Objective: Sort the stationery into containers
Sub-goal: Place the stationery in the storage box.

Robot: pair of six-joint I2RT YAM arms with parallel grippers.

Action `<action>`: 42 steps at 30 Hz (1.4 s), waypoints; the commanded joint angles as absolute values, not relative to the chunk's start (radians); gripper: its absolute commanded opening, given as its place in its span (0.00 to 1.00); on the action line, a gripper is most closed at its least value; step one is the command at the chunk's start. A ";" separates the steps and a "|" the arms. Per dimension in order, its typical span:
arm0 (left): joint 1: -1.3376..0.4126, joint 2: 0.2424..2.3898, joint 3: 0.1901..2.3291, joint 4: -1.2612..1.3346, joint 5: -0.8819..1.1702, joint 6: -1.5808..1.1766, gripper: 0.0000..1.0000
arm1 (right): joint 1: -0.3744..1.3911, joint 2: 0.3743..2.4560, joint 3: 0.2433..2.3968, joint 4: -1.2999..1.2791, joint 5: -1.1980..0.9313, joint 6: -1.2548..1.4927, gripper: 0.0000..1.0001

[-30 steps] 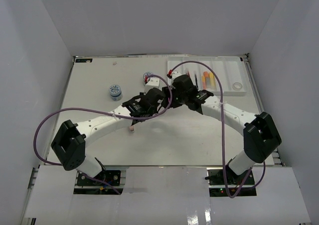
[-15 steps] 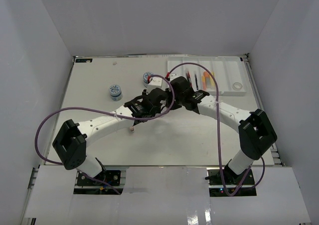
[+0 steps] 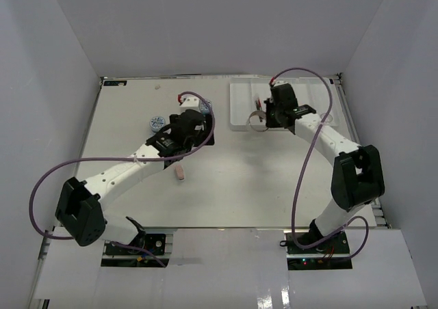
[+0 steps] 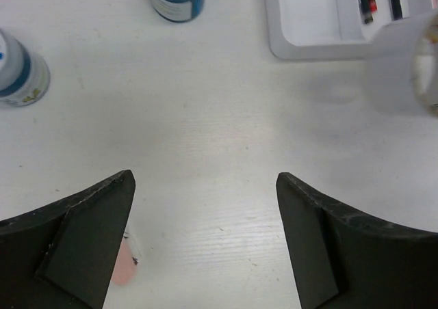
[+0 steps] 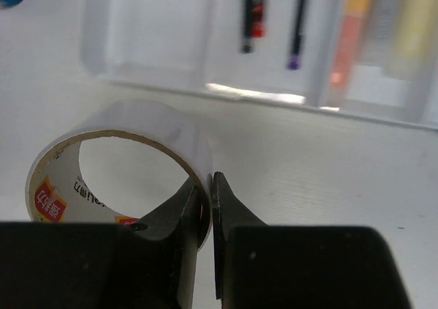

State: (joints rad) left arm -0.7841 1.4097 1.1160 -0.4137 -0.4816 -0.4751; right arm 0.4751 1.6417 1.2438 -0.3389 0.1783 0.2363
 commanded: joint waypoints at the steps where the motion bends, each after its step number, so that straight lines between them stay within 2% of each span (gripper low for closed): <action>1: -0.661 1.304 1.062 -0.377 -0.362 -0.446 0.96 | 0.312 1.658 1.356 -0.357 0.225 0.207 0.08; 6: -0.549 1.269 1.003 -0.370 -0.290 -0.393 0.98 | 0.146 1.747 1.509 -0.388 0.248 0.201 0.08; 11: -0.531 1.194 0.866 -0.258 -0.322 -0.357 0.98 | 0.000 1.905 1.656 -0.390 0.288 0.206 0.08; 14: -0.528 1.189 0.865 -0.253 -0.339 -0.341 0.98 | -0.058 1.962 1.742 -0.388 0.313 0.216 0.08; 22: -0.526 1.210 0.859 -0.265 -0.390 -0.304 0.98 | -0.135 2.152 1.928 -0.387 0.334 0.258 0.08; 29: -0.526 1.226 0.861 -0.271 -0.393 -0.298 0.98 | -0.153 2.244 1.979 -0.384 0.379 0.270 0.08; 42: -0.526 1.249 0.862 -0.276 -0.374 -0.295 0.98 | -0.175 2.358 2.045 -0.368 0.325 0.328 0.11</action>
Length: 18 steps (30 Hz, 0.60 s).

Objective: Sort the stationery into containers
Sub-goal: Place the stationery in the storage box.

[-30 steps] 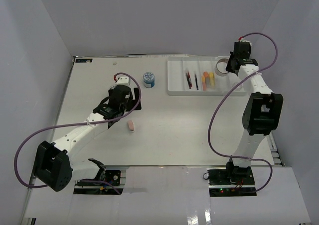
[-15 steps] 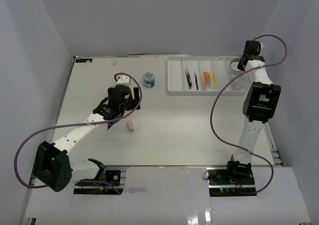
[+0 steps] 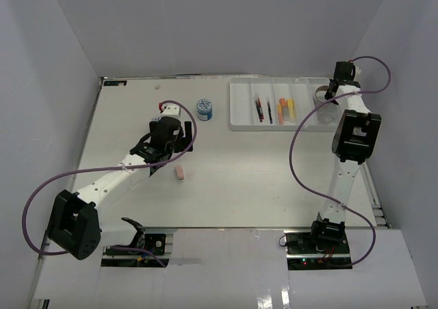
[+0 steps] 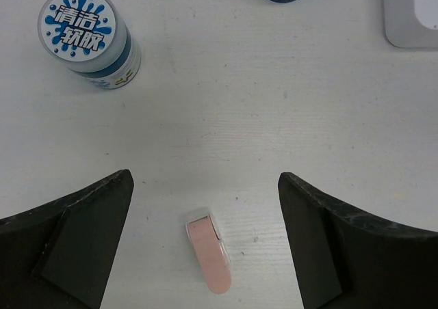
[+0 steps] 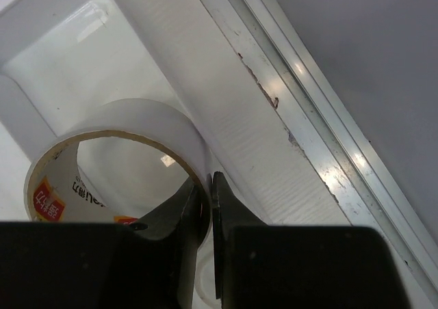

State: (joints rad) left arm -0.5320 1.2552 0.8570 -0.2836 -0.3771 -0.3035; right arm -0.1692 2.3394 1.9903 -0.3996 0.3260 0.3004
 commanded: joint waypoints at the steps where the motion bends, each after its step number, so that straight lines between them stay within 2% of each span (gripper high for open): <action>1: -0.526 1.249 0.864 -0.276 -0.374 -0.296 0.98 | -0.175 2.361 2.043 -0.367 0.330 0.330 0.11; 2: -0.528 1.250 0.864 -0.276 -0.374 -0.296 0.98 | -0.176 2.365 2.042 -0.364 0.327 0.330 0.12; 5: -0.526 1.258 0.865 -0.278 -0.376 -0.293 0.98 | -0.176 2.373 2.040 -0.360 0.316 0.328 0.25; 6: -0.528 1.259 0.865 -0.279 -0.376 -0.293 0.98 | -0.176 2.373 2.039 -0.357 0.316 0.328 0.34; 9: -0.526 1.259 0.867 -0.281 -0.376 -0.295 0.98 | -0.178 2.372 2.040 -0.357 0.305 0.327 0.50; 12: -0.526 1.262 0.870 -0.284 -0.373 -0.295 0.98 | -0.176 2.350 2.029 -0.359 0.269 0.322 0.58; 18: -0.526 1.253 0.876 -0.290 -0.361 -0.304 0.98 | -0.175 2.176 1.884 -0.302 0.227 0.285 0.85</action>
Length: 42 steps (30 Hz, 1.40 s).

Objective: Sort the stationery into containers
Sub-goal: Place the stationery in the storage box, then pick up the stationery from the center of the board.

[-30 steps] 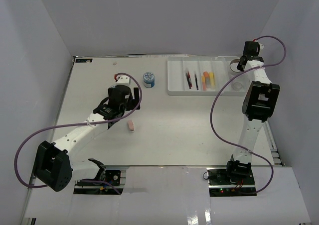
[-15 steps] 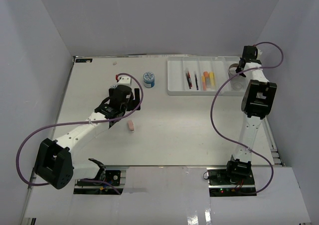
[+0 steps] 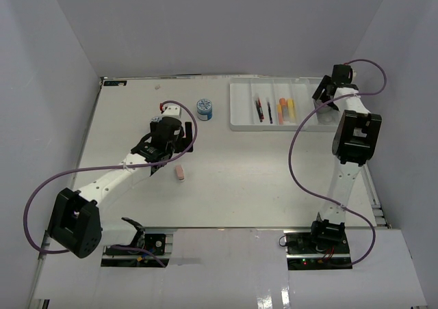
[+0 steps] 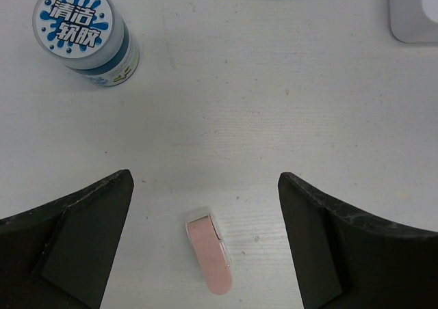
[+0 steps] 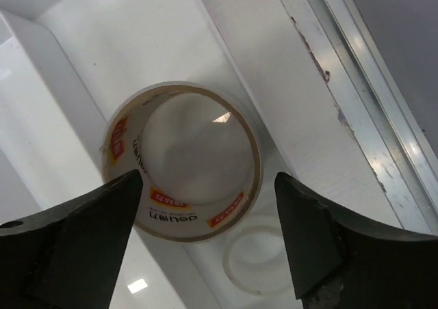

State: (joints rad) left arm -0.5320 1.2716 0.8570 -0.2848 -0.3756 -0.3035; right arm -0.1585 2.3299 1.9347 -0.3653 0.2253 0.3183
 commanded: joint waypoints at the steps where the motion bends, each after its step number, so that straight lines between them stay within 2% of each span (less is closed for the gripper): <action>1: -0.528 1.249 0.876 -0.291 -0.360 -0.304 0.98 | -0.172 2.151 1.861 -0.292 0.219 0.285 0.87; 2: -0.526 1.246 0.876 -0.291 -0.360 -0.308 0.98 | -0.170 2.123 1.812 -0.279 0.207 0.269 0.92; 4: -0.526 1.232 0.877 -0.293 -0.360 -0.310 0.98 | -0.155 2.051 1.773 -0.253 0.203 0.244 0.97; 11: -0.525 1.177 0.871 -0.291 -0.388 -0.319 0.98 | -0.040 1.867 1.614 -0.229 0.244 0.126 0.90; 17: -0.497 1.102 0.861 -0.282 -0.428 -0.333 0.98 | 0.191 1.672 1.382 -0.169 0.178 0.092 0.90; 22: -0.472 0.985 0.815 -0.213 -0.495 -0.311 0.98 | 0.477 1.588 1.243 -0.109 0.134 0.149 0.90; 29: -0.454 0.851 0.752 -0.143 -0.621 -0.287 0.98 | 0.820 1.707 1.270 -0.080 0.170 0.227 0.90; 35: -0.449 0.776 0.729 -0.120 -0.644 -0.279 0.98 | 0.969 1.865 1.406 -0.097 0.196 0.273 0.90; 42: -0.436 0.753 0.727 -0.118 -0.626 -0.279 0.98 | 1.058 2.025 1.571 -0.136 0.212 0.278 0.92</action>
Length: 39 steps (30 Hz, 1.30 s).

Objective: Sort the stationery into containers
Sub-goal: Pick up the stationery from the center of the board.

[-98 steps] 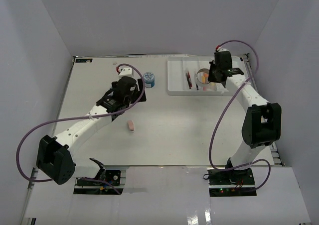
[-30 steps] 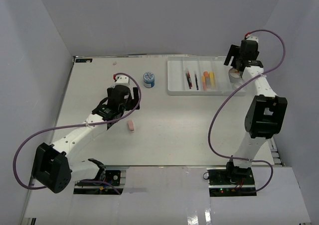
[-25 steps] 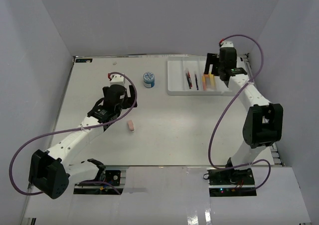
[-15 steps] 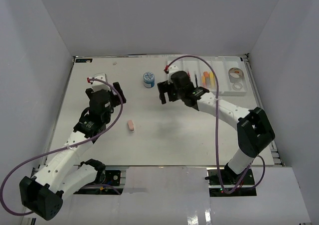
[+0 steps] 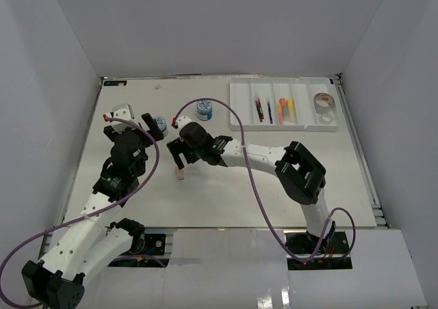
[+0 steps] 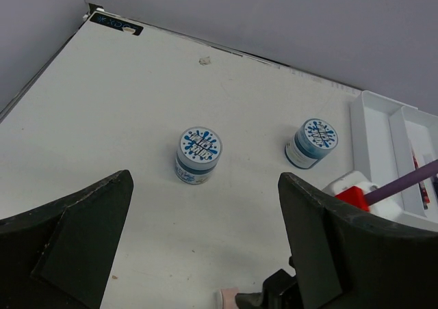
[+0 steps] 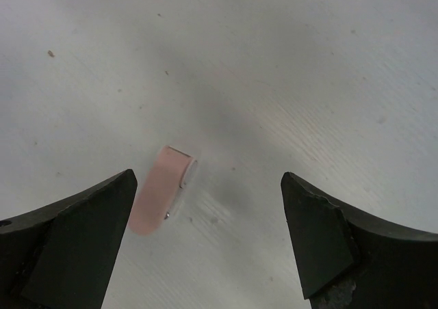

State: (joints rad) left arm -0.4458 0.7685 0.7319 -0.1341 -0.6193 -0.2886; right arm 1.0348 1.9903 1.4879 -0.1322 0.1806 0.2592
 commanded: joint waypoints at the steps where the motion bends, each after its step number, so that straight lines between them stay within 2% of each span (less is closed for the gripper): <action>1: -0.434 0.752 0.726 -0.118 -0.623 -0.278 0.98 | 1.063 2.039 1.604 -0.144 0.207 0.279 0.93; 12: -0.414 0.719 0.718 -0.109 -0.607 -0.288 0.98 | 1.129 2.174 1.686 -0.229 0.224 0.275 1.00; 13: -0.411 0.718 0.716 -0.107 -0.604 -0.288 0.98 | 1.131 2.175 1.681 -0.230 0.225 0.275 0.96; 18: -0.405 0.713 0.712 -0.101 -0.583 -0.295 0.98 | 1.144 2.195 1.681 -0.258 0.219 0.264 0.90; 23: -0.399 0.723 0.718 -0.112 -0.566 -0.302 0.98 | 1.144 2.180 1.643 -0.255 0.236 0.255 0.74; 32: -0.396 0.730 0.719 -0.115 -0.540 -0.310 0.98 | 1.141 2.134 1.582 -0.242 0.267 0.242 0.32; 36: -0.396 0.732 0.721 -0.120 -0.531 -0.310 0.98 | 1.126 2.085 1.539 -0.239 0.294 0.236 0.21; 39: -0.396 0.736 0.722 -0.121 -0.526 -0.310 0.98 | 1.091 2.020 1.482 -0.226 0.302 0.219 0.18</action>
State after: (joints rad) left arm -0.4011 0.7334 0.7258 -0.1223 -0.5442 -0.3046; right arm 1.1271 2.1185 1.5181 -0.2375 0.2600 0.2413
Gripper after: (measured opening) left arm 0.979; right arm 0.366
